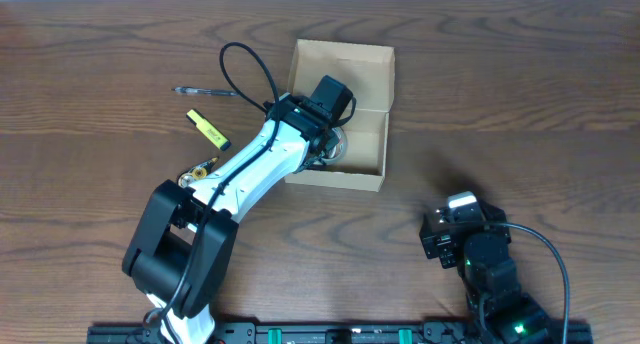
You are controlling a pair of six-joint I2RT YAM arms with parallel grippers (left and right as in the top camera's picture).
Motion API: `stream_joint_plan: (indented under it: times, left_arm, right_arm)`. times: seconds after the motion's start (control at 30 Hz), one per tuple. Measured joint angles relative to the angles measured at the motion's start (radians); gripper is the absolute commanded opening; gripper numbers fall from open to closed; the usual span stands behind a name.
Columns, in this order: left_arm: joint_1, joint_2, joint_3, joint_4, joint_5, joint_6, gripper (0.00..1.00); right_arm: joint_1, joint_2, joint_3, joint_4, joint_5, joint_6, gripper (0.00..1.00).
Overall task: Pack container
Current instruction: 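Carry the second tape roll into the box and release it, then move the left gripper over the correction tape dispenser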
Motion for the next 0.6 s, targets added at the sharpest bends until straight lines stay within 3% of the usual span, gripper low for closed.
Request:
stream_joint_plan:
  times: [0.2,0.43,0.6]
  left_arm:
    - [0.0,0.0,0.018,0.021,-0.001,0.0,0.39]
    - [0.0,-0.005,0.162,0.018,-0.019,0.002,0.41]
    - [-0.001,-0.068,0.207,-0.006,-0.092,0.006,0.58]
  right_arm:
    - [0.0,0.0,0.0,0.0,0.0,0.0,0.99]
    - [0.0,0.0,0.0,0.0,0.0,0.0,0.99]
    - [0.0,0.0,0.0,0.0,0.0,0.0,0.99]
